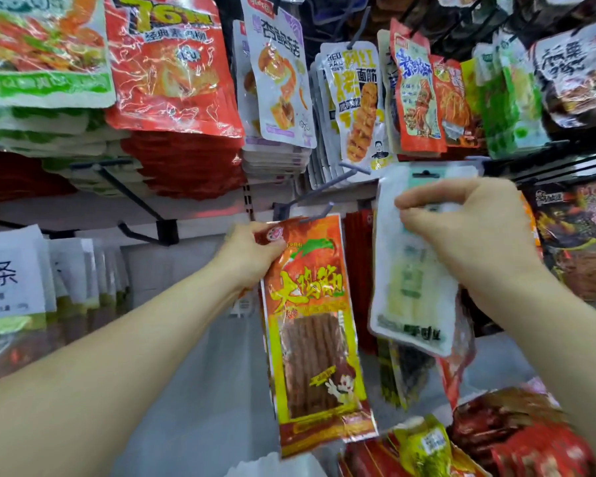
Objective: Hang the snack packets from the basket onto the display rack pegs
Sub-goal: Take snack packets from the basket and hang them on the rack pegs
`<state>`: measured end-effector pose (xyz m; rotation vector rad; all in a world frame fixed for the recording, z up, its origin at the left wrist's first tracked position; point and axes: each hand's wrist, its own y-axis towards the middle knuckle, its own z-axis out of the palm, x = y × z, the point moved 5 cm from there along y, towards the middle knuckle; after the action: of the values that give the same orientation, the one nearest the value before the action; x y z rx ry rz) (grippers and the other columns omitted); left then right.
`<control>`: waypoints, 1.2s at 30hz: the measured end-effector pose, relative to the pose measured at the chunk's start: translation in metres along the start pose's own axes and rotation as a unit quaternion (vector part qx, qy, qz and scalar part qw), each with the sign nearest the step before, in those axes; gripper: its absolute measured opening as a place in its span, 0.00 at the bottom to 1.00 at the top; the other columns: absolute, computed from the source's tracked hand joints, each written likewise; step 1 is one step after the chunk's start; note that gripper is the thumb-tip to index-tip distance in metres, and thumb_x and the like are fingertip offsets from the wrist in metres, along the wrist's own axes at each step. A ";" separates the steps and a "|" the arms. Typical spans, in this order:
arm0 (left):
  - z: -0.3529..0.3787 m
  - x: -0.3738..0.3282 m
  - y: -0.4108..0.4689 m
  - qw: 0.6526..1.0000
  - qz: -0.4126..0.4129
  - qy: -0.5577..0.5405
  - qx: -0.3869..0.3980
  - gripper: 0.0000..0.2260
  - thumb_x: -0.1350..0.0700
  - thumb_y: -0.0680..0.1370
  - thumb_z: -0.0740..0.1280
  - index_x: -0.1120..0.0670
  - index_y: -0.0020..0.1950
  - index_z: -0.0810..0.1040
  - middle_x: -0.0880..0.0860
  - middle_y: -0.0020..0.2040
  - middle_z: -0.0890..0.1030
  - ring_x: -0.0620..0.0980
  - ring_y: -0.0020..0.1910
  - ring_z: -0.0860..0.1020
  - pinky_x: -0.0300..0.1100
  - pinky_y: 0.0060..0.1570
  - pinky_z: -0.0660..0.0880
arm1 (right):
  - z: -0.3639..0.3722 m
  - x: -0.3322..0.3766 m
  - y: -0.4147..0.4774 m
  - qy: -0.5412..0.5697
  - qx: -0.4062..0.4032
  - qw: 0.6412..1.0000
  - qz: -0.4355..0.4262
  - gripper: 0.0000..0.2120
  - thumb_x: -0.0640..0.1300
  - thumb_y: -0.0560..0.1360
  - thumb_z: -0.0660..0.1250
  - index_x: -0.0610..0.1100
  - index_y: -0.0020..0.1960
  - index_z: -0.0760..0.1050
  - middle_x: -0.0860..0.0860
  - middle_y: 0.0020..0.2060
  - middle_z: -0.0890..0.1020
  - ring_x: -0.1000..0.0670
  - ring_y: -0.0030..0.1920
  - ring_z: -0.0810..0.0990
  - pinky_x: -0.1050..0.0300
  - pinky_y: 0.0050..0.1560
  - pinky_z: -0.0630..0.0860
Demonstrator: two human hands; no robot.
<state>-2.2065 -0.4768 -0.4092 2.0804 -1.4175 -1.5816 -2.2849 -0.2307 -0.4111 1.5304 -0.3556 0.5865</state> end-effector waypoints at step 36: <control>-0.003 0.027 -0.097 0.905 -0.108 -0.410 0.021 0.12 0.53 0.74 0.67 0.62 0.45 0.82 0.59 0.43 0.85 0.53 0.39 0.83 0.49 0.47 0.80 | 0.101 -0.040 -0.115 0.372 0.281 0.829 0.309 0.05 0.39 0.64 0.69 0.40 0.34 0.84 0.41 0.33 0.84 0.46 0.31 0.83 0.55 0.35 0.81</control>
<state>-2.1487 -0.4469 -0.4859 1.6756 -1.4375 -2.7472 -2.2384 -0.3297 -0.5256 1.5739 -0.0473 1.8698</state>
